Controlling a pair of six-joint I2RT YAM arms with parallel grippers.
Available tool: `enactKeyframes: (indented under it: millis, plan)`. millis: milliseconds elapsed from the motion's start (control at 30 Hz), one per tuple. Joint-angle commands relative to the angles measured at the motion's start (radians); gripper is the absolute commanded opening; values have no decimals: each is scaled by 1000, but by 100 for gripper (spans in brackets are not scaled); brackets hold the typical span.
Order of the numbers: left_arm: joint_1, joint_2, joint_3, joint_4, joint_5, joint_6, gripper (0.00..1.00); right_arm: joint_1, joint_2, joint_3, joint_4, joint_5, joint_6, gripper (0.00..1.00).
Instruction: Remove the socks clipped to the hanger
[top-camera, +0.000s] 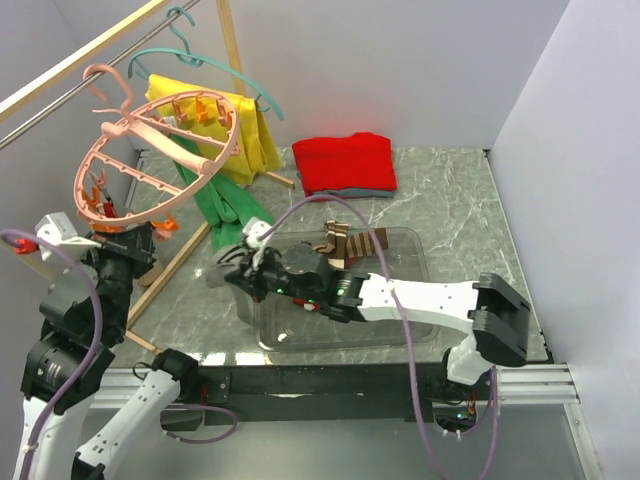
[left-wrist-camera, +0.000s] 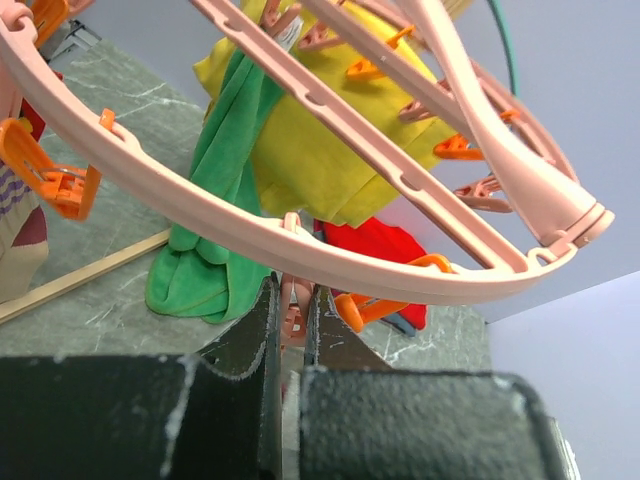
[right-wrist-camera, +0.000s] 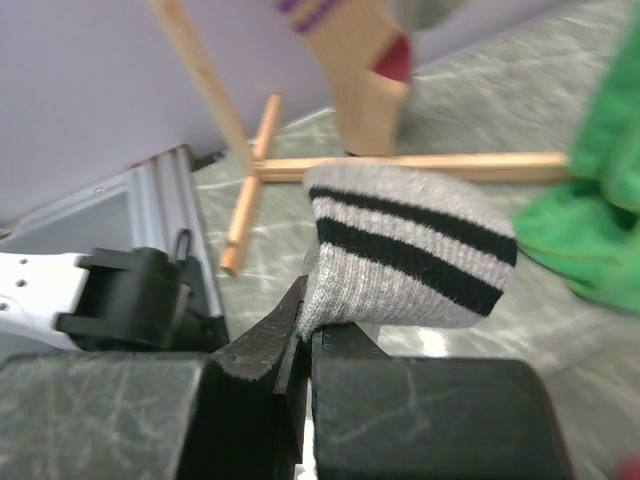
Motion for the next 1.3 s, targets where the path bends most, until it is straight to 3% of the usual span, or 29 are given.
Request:
enactKeyframes:
  millis: [0,400,433,567,900,1000,1100,1167,1233,1267]
  plan:
    - [-3,-34,49,24,-7,34,1,-53,-149,-71,11,91,4,0]
    - [-3,-50,72,24,4,53,1,-328,-362,-328,-131,151,139,1]
    - [-2,-50,70,29,9,54,1,-346,-352,-319,-150,134,153,5]
    - [-2,-44,55,40,19,51,1,-392,-284,-252,-239,33,176,44]
    - [-2,-47,57,37,24,48,1,-400,-96,-83,-339,104,179,86]
    - [-3,-50,47,46,25,46,2,-403,-25,-46,-322,117,180,82]
    - [-2,-45,46,40,42,34,1,-419,29,-51,-274,110,208,66]
    - [-3,-42,43,40,51,31,1,-426,56,-77,-244,125,216,40]
    - [-3,-45,40,38,59,26,1,-439,81,-91,-227,140,220,23]
    - [-2,-48,35,43,62,25,2,-443,104,-91,-237,163,222,22]
